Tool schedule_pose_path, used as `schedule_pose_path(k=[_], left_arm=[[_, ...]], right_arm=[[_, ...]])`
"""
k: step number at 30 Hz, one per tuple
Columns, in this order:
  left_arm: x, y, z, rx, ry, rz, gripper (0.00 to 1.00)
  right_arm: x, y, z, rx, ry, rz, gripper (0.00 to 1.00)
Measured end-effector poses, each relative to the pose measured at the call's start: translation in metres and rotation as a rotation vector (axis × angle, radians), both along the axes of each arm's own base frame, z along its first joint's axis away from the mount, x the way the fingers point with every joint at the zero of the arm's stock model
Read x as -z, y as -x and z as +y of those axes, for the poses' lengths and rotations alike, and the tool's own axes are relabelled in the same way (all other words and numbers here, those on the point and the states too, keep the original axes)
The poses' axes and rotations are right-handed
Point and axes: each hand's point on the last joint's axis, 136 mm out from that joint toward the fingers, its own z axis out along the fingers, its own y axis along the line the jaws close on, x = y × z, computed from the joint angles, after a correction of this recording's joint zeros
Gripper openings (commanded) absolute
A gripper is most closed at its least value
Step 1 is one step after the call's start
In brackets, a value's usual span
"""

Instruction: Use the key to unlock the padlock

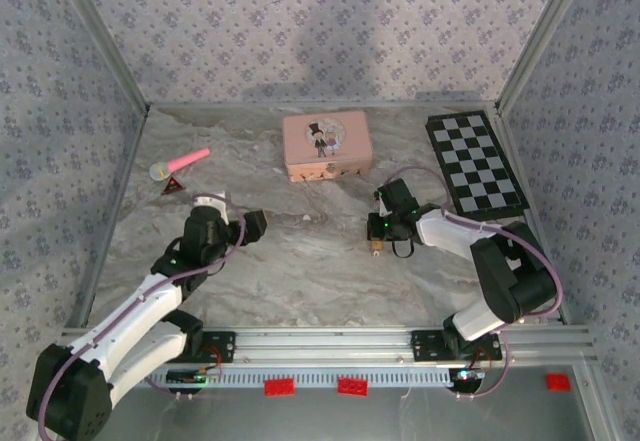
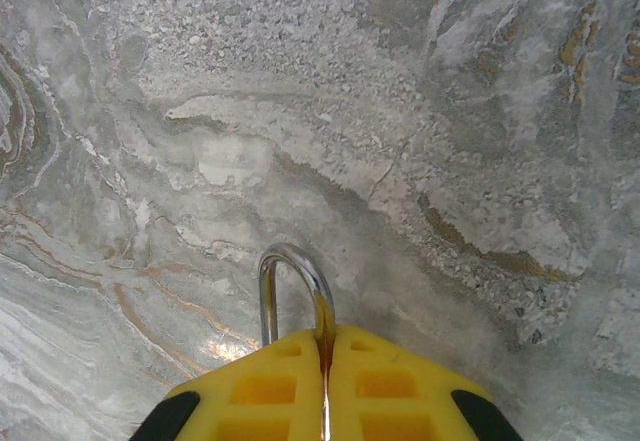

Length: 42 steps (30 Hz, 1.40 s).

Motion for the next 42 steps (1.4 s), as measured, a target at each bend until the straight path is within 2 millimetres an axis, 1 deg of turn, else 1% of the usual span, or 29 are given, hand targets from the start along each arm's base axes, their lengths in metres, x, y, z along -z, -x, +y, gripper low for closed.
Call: schedule_pose_path(k=[10, 15, 17, 19, 21, 24, 25, 26, 28, 29, 31, 34, 37, 40, 42], left_arm=[[0.001, -0.001, 0.002, -0.011, -0.008, 0.001, 1.00], [0.003, 0.000, 0.004, -0.015, -0.024, 0.005, 1.00], [0.005, 0.000, 0.010, -0.035, -0.052, 0.018, 1.00], [0.001, -0.001, 0.017, -0.071, -0.085, 0.019, 1.00], [-0.007, -0.005, 0.025, -0.108, -0.114, 0.004, 1.00], [-0.023, -0.010, 0.034, -0.155, -0.153, -0.026, 1.00], [-0.028, -0.012, 0.037, -0.168, -0.162, -0.038, 1.00], [-0.034, -0.013, 0.040, -0.182, -0.172, -0.049, 1.00], [-0.046, -0.016, 0.045, -0.210, -0.189, -0.071, 1.00], [-0.052, -0.018, 0.047, -0.224, -0.195, -0.084, 1.00], [-0.060, -0.020, 0.051, -0.248, -0.210, -0.104, 1.00], [-0.065, -0.022, 0.062, -0.297, -0.250, -0.120, 1.00], [-0.061, -0.025, 0.079, -0.381, -0.312, -0.111, 1.00], [-0.053, -0.031, 0.102, -0.474, -0.385, -0.086, 1.00], [-0.050, -0.034, 0.116, -0.533, -0.413, -0.076, 1.00]], right_arm=[[-0.002, 0.001, -0.003, 0.001, 0.027, -0.006, 0.27], [-0.016, 0.001, -0.006, -0.005, 0.037, -0.045, 0.32], [-0.025, 0.002, -0.008, -0.008, 0.044, -0.065, 0.33], [-0.035, 0.003, -0.009, -0.017, 0.049, -0.080, 0.33], [-0.051, 0.002, -0.010, -0.026, 0.053, -0.106, 0.34], [-0.085, -0.005, -0.007, -0.046, 0.053, -0.179, 0.36], [-0.100, -0.008, -0.006, -0.051, 0.051, -0.213, 0.38], [-0.114, -0.010, -0.006, -0.054, 0.046, -0.248, 0.43], [-0.138, -0.013, -0.006, -0.059, 0.041, -0.313, 0.47], [-0.149, -0.014, -0.007, -0.062, 0.041, -0.342, 0.48], [-0.164, -0.015, -0.010, -0.065, 0.045, -0.385, 0.50], [-0.171, -0.013, -0.016, -0.066, 0.072, -0.410, 0.51], [-0.174, -0.013, -0.025, -0.055, 0.116, -0.425, 0.52], [-0.182, -0.014, -0.041, -0.015, 0.141, -0.469, 0.60], [-0.189, -0.014, -0.055, 0.032, 0.147, -0.516, 0.72]])
